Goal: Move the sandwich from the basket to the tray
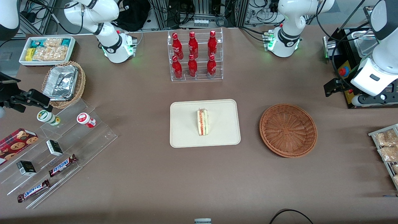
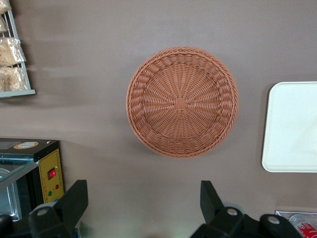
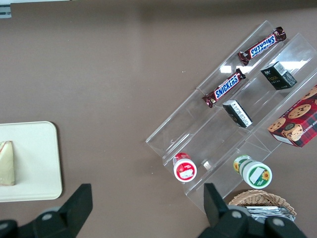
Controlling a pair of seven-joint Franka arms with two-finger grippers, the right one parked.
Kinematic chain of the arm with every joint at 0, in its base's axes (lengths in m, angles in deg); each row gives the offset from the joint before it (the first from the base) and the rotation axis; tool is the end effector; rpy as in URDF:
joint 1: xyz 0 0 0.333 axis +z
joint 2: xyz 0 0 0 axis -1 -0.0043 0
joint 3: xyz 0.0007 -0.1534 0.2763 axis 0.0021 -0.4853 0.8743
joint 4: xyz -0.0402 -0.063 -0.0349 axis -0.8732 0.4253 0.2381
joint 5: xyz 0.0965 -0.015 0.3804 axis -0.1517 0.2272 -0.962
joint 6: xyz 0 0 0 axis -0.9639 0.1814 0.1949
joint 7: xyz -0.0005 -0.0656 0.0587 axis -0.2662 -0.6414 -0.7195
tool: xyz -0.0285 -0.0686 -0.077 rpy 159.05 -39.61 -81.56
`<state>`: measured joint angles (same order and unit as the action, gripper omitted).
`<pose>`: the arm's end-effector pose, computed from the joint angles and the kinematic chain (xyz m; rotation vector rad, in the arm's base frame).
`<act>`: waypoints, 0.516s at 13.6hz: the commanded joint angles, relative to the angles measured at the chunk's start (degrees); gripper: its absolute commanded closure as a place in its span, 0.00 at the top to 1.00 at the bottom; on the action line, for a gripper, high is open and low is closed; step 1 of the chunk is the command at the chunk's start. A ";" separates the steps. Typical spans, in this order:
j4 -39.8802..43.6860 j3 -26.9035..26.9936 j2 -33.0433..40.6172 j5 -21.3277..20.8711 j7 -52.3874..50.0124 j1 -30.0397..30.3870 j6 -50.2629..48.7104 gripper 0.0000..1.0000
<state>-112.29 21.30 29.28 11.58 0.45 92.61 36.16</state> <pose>0.5489 -0.0436 0.5912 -3.0703 -0.0336 0.0947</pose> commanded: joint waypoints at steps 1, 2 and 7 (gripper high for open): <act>2.29 0.00 -0.16 -0.21 0.47 -0.39 -0.76 1.00; 2.73 -0.01 0.19 -0.29 0.47 -0.39 -1.28 1.00; 2.65 -0.18 1.86 -0.47 0.64 -0.48 -4.27 1.00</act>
